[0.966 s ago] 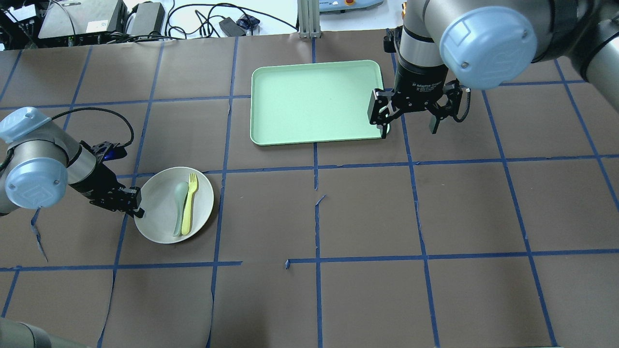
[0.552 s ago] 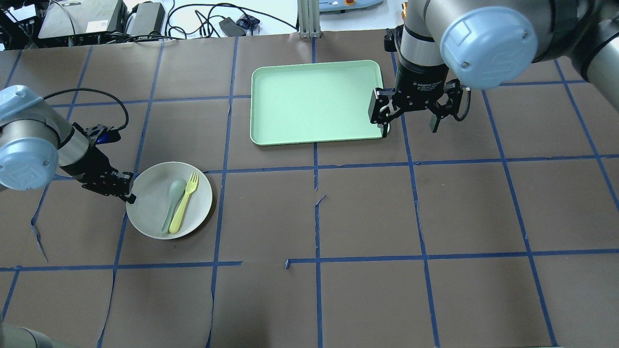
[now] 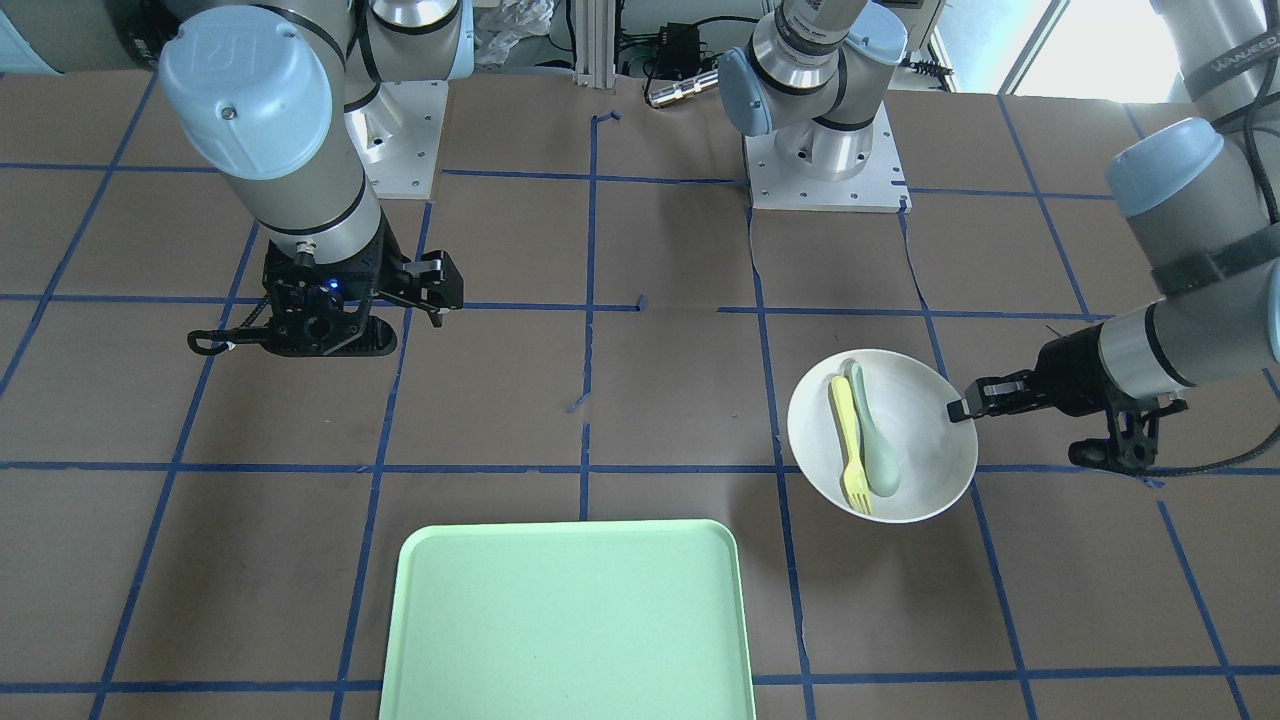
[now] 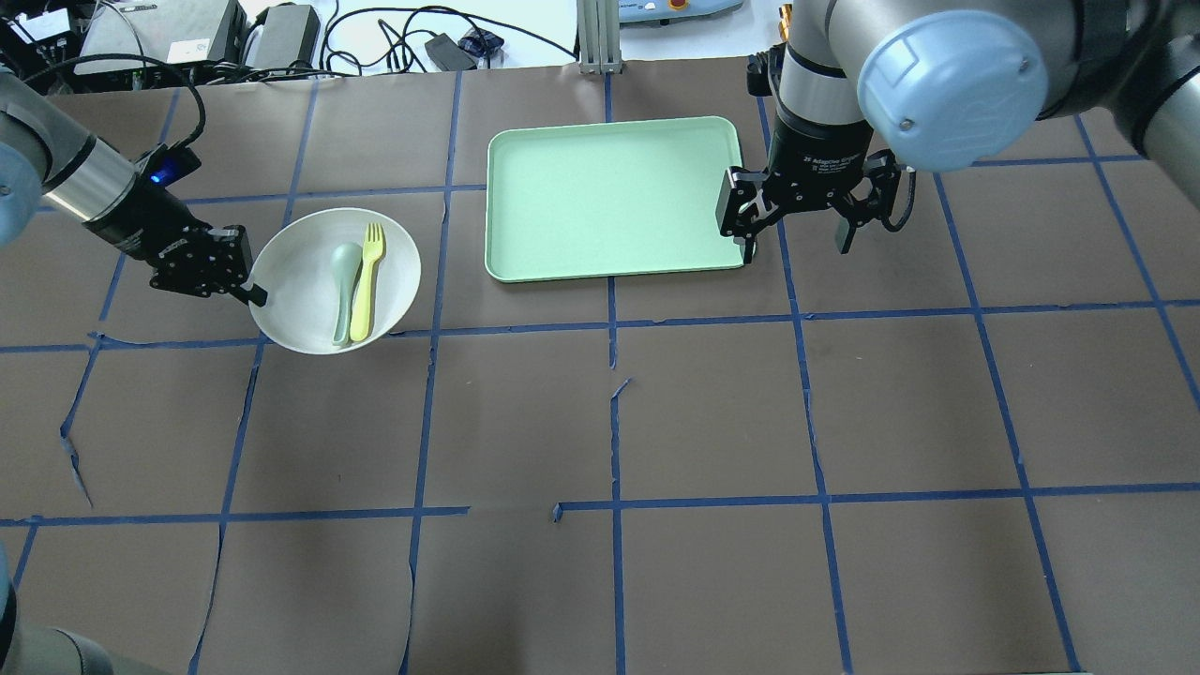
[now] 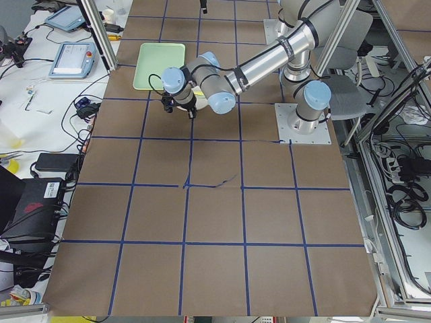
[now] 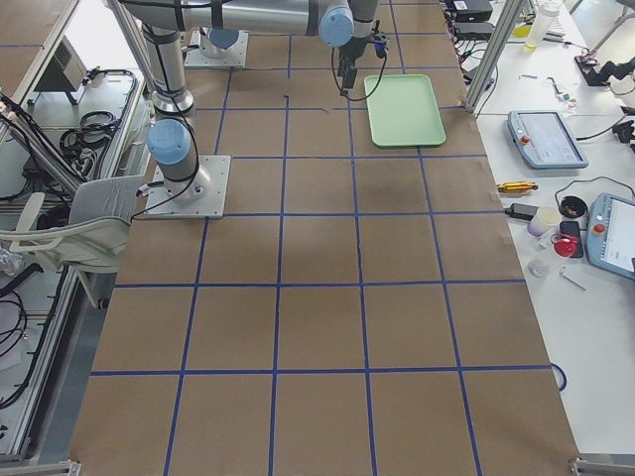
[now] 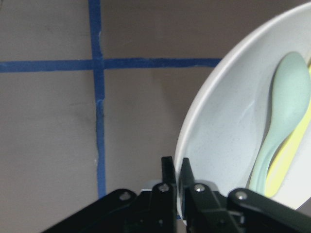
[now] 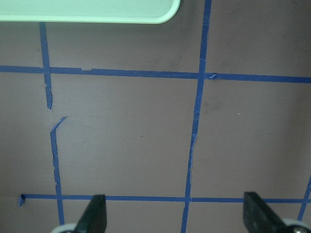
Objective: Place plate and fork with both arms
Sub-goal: 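Carry the plate with the left gripper and lower it onto the tray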
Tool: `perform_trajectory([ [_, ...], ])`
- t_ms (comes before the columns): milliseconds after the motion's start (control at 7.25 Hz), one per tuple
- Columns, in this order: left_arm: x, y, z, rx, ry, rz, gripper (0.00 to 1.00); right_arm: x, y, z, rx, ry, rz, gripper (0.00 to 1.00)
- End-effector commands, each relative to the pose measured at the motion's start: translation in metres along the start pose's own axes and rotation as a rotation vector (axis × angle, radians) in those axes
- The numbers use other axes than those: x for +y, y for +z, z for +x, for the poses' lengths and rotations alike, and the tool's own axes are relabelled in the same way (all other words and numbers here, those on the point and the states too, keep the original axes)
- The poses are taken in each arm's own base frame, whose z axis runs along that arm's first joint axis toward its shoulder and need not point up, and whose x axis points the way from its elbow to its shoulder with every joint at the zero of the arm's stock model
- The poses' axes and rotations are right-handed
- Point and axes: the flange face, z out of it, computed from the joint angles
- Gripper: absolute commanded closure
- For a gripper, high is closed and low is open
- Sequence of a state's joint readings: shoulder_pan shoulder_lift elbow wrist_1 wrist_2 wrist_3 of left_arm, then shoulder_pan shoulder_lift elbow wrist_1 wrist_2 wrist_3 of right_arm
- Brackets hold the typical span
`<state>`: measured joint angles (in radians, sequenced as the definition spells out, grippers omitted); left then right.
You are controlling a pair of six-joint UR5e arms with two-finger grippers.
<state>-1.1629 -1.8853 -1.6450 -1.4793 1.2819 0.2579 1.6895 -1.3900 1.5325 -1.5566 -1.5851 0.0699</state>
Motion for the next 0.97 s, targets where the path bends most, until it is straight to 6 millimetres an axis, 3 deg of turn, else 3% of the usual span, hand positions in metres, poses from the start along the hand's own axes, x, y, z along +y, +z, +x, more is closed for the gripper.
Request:
perform_trajectory([
  [0, -0.036, 0.021, 0.117, 0.006, -0.048, 0.041, 1.0, 0.001, -0.001, 0.0, -0.001, 0.0, 0.002, 0.0],
  [138, -0.061, 0.033, 0.148, 0.043, -0.026, 0.04, 1.0, 0.001, -0.001, 0.0, -0.001, 0.0, 0.0, 0.0],
  [414, -0.109, 0.09, 0.201, 0.091, 0.014, 0.098, 1.0, 0.001, 0.0, 0.0, 0.0, 0.0, -0.001, 0.0],
  [690, -0.136, 0.132, 0.234, 0.097, 0.047, 0.079, 1.0, 0.001, 0.0, 0.0, 0.0, 0.0, -0.004, 0.0],
  [828, -0.14, 0.153, 0.247, 0.092, 0.071, 0.063, 1.0, 0.001, 0.0, 0.0, 0.0, 0.0, -0.004, 0.0],
])
